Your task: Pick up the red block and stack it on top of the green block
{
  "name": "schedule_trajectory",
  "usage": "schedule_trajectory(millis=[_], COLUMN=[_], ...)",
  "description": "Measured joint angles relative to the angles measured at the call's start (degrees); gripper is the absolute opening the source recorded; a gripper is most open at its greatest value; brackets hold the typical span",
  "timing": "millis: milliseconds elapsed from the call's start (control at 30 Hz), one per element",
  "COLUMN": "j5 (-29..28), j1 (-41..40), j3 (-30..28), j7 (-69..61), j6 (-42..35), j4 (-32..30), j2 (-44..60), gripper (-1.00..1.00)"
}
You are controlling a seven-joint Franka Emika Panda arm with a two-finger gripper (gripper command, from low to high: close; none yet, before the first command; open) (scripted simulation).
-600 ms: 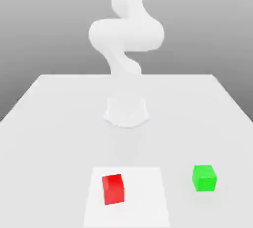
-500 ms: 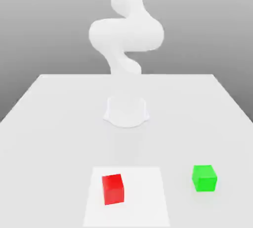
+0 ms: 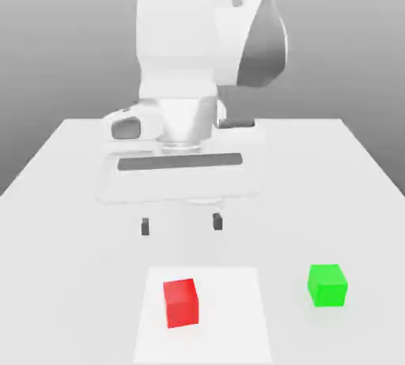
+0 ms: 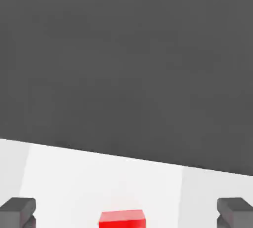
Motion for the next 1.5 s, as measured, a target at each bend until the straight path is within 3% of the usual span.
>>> schedule_trajectory(millis=[267, 300, 533, 733, 1233, 1300, 1433, 1467, 1500], j5=[2.78, 3.23, 3.03, -0.02, -0.69, -1.33, -3.48, -3.86, -3.86], j1=[-1.82, -2.17, -2.53, -1.63, 21.05, 24.40, 23.80, 23.86, 23.86], j3=[1.87, 2.34, 2.67, 1.62, 13.25, 13.18, 11.02, 10.81, 10.81], j7=[-4.47, -4.82, -4.64, -2.09, 18.59, 20.22, 22.14, 22.43, 22.43], j6=[11.87, 13.45, 13.73, 4.76, -2.56, -0.59, 6.69, 7.80, 7.80], j4=[-1.62, -1.34, -1.30, -2.86, -2.31, -2.16, -1.80, -1.75, -1.75], j2=[16.60, 18.49, 18.86, 8.28, 1.45, 3.58, 11.25, 12.42, 12.42], gripper=[0.00, -1.00, -1.00, -1.00, -1.00, -1.00, -1.00, 1.00, 1.00])
